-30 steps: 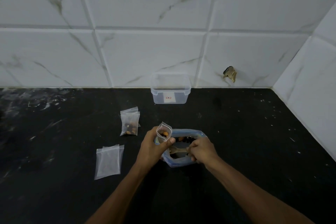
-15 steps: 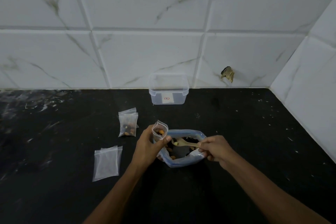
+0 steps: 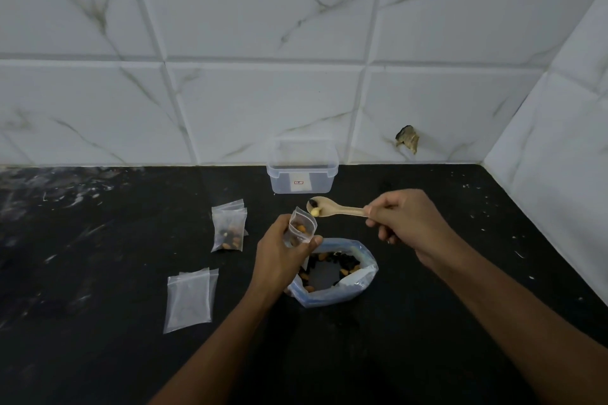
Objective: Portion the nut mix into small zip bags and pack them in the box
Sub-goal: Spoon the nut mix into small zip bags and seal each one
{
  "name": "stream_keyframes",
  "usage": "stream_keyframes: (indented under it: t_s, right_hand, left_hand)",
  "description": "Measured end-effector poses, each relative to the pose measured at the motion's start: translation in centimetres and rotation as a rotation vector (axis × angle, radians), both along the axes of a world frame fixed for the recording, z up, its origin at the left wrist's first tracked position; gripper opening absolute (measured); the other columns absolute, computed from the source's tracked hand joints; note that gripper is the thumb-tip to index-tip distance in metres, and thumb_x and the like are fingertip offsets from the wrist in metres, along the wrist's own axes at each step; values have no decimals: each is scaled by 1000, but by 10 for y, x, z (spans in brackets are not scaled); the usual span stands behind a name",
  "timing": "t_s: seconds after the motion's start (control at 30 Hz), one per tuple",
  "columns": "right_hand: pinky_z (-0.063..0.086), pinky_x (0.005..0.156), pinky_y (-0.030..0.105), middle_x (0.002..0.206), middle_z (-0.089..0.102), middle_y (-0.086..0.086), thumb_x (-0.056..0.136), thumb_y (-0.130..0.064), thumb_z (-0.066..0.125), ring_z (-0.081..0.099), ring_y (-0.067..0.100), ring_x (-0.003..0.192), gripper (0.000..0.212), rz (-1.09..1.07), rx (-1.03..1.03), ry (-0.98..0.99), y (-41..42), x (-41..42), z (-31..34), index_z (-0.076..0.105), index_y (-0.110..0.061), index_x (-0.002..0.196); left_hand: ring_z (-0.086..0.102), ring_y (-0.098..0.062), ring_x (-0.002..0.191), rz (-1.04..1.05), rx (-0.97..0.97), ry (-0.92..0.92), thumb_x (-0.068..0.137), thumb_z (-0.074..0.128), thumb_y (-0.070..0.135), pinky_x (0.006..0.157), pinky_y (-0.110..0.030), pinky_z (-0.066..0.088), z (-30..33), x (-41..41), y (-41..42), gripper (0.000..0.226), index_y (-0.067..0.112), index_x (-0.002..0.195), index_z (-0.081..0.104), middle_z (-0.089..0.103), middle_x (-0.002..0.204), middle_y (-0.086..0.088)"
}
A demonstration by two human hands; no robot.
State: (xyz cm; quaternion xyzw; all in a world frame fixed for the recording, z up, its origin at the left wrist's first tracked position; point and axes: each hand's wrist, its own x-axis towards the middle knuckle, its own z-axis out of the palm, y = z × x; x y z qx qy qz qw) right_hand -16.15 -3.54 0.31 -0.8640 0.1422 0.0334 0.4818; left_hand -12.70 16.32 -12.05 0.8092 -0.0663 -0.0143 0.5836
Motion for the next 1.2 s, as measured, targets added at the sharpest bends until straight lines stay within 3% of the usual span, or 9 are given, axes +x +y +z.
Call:
stream_keyframes:
  t_s: [0.13,0.23,0.33,0.43,0.67,0.8,0.93,1.03,1.2]
  right_hand:
    - [48,51,14,68,65,-5,92,-21,61,61,1,54,9,139,-382,-203,19,-11,-3,69,-20,88]
    - [53,68,28,78,63,-3,95,-19,57,59,8,69,12,284,-623,-326,31,-19,-7,68,-17,92]
    - [43,65,23,89,53,-4,97,-20,52,51,11,77,11,445,-799,-286,40,-22,-8,61,-18,103]
    - [25,55,17,96,48,0,96,-17,52,42,11,76,15,545,-851,-260,47,-25,-4,56,-16,111]
    - [32,60,25,100,56,9,88,-8,64,40,13,72,19,653,-941,-334,52,-23,0,60,-9,107]
    - [12,49,13,75,55,6,67,-1,79,33,8,56,23,606,-935,-368,46,-21,8,63,-11,79]
    - [30,69,21,115,49,5,95,-11,52,41,12,83,25,736,-999,-273,53,-20,10,52,-12,120]
    - [33,79,26,128,45,8,96,-9,52,50,20,106,33,814,-1017,-164,59,-18,16,48,-10,129]
    - [28,61,18,114,51,7,97,-11,48,43,15,83,24,729,-956,-299,50,-18,17,55,-11,120]
  left_hand:
    - [60,6,97,27,-3,-1,79,79,35,74,-13,44,5,0,-7,34,34,107,59,67,101,17]
    - [61,3,97,22,-4,10,78,80,34,75,-14,44,4,0,-9,39,31,109,57,66,102,14]
    - [61,-1,99,-11,-7,8,78,80,31,79,-17,49,3,-3,-12,41,29,110,56,66,105,11]
    - [64,-2,95,-31,-33,-5,79,80,26,74,-13,51,2,-6,-13,39,25,110,56,67,104,8]
    - [62,1,94,-39,0,-6,78,79,24,73,-13,50,4,-8,-14,43,28,111,51,64,102,9]
    - [64,3,91,-34,-13,41,79,80,23,70,-13,53,6,-9,-14,45,32,108,46,64,102,10]
    - [65,2,86,-27,-39,42,79,80,23,68,-14,53,8,-9,-17,41,32,105,48,66,99,6]
    - [67,-5,91,-28,-18,43,79,79,27,77,-24,56,6,-10,-18,42,30,110,51,68,102,4]
    - [66,-5,88,-14,-29,16,79,80,24,73,-21,56,6,-10,-17,38,36,97,49,66,95,5]
